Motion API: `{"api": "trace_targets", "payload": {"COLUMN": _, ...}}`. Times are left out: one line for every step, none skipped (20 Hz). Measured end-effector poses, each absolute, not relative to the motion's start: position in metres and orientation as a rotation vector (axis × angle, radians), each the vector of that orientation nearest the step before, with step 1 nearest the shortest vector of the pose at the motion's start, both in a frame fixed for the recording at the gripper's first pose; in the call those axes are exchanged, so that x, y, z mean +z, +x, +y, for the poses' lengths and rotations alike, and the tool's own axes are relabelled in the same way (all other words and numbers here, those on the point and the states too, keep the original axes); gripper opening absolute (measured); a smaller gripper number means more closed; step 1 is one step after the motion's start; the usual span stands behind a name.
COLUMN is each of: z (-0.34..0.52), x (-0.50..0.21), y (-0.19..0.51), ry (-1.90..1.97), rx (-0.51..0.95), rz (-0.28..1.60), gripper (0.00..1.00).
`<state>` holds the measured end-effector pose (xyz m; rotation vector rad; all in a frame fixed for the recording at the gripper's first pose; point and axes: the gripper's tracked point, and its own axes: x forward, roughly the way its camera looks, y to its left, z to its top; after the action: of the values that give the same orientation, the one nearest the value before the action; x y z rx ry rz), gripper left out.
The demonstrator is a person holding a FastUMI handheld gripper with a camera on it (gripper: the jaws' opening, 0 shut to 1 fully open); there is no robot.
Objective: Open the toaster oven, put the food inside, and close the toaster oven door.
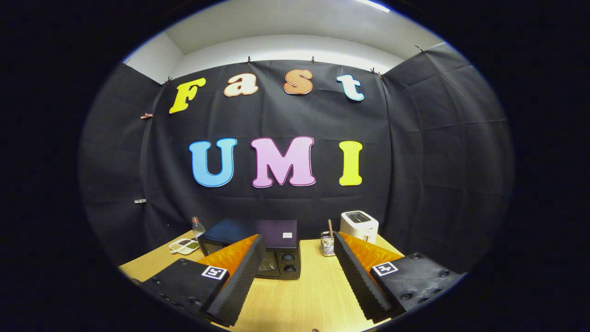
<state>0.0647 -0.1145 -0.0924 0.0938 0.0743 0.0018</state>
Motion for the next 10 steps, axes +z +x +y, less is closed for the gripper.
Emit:
{"api": "trace_targets", "payload": {"z": -0.115, "x": -0.091, "y": 0.066, "ry": 0.095, "rx": 0.003, "rz": 0.072, "gripper": 0.98}}
{"api": "trace_targets", "payload": {"z": -0.115, "x": -0.089, "y": 0.067, "ry": 0.094, "rx": 0.005, "rz": 0.07, "gripper": 0.98}}
{"api": "trace_targets", "payload": {"z": -0.113, "x": -0.088, "y": 0.067, "ry": 0.092, "rx": 0.009, "rz": 0.066, "gripper": 0.98}}
{"api": "trace_targets", "payload": {"z": -0.112, "x": -0.086, "y": 0.068, "ry": 0.089, "rx": 0.013, "rz": 0.064, "gripper": 0.98}}
{"api": "trace_targets", "payload": {"z": -0.111, "x": -0.086, "y": 0.069, "ry": 0.084, "rx": 0.016, "rz": 0.063, "gripper": 0.98}}
{"api": "trace_targets", "payload": {"z": -0.109, "x": -0.084, "y": 0.068, "ry": 0.078, "rx": 0.019, "rz": 0.062, "gripper": 0.98}}
{"api": "trace_targets", "payload": {"z": -0.108, "x": -0.084, "y": 0.069, "ry": 0.07, "rx": 0.022, "rz": 0.063, "gripper": 0.98}}
{"api": "trace_targets", "payload": {"z": -0.107, "x": -0.083, "y": 0.069, "ry": 0.061, "rx": 0.024, "rz": 0.063, "gripper": 0.98}}
{"api": "trace_targets", "payload": {"z": -0.106, "x": -0.084, "y": 0.069, "ry": 0.056, "rx": 0.025, "rz": 0.066, "gripper": 0.98}}
{"api": "trace_targets", "payload": {"z": -0.104, "x": -0.085, "y": 0.07, "ry": 0.055, "rx": 0.028, "rz": 0.068, "gripper": 0.98}}
